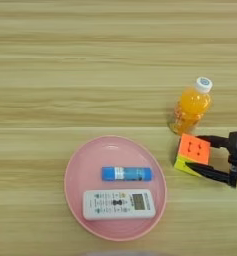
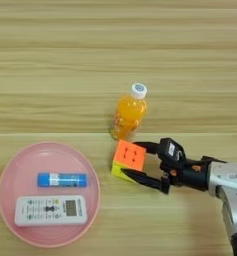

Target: Move the objects on the table

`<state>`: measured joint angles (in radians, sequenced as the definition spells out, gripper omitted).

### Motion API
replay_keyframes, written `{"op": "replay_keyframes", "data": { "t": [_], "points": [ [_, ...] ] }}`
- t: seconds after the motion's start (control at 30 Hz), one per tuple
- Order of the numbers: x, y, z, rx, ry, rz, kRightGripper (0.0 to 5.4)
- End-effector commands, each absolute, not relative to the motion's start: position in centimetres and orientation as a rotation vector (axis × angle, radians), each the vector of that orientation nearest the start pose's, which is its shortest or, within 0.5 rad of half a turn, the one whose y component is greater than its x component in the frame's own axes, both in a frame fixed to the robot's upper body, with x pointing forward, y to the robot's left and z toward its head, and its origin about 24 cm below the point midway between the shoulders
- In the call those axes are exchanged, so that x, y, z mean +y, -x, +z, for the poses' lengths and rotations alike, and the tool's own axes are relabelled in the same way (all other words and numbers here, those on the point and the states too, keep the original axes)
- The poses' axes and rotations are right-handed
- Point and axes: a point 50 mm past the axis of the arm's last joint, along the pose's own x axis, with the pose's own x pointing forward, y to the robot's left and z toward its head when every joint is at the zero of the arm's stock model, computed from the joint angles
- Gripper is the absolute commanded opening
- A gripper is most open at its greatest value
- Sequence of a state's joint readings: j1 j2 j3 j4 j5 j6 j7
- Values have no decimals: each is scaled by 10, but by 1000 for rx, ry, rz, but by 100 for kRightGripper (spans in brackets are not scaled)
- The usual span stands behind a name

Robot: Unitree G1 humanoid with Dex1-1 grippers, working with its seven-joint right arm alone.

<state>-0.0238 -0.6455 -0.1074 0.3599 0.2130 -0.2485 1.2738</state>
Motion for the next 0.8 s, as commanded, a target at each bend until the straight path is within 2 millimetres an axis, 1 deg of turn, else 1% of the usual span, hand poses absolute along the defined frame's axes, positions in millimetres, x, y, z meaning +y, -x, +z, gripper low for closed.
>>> {"op": "replay_keyframes", "data": {
  "t": [0.03, 0.2, 0.23, 0.27, 0.37, 0.4, 0.43, 0.8],
  "points": [
    [-275, -228, 56, 244, 431, 1048, 397],
    [-273, -229, 62, 214, 403, 1052, 454],
    [-273, -229, 63, 208, 396, 1051, 454],
    [-273, -229, 64, 202, 387, 1052, 474],
    [-274, -229, 67, 193, 374, 1054, 512],
    [-274, -229, 68, 187, 370, 1052, 517],
    [-275, -230, 70, 180, 365, 1052, 537],
    [-272, -232, 99, 62, 273, 1071, 539]
  ]
}}
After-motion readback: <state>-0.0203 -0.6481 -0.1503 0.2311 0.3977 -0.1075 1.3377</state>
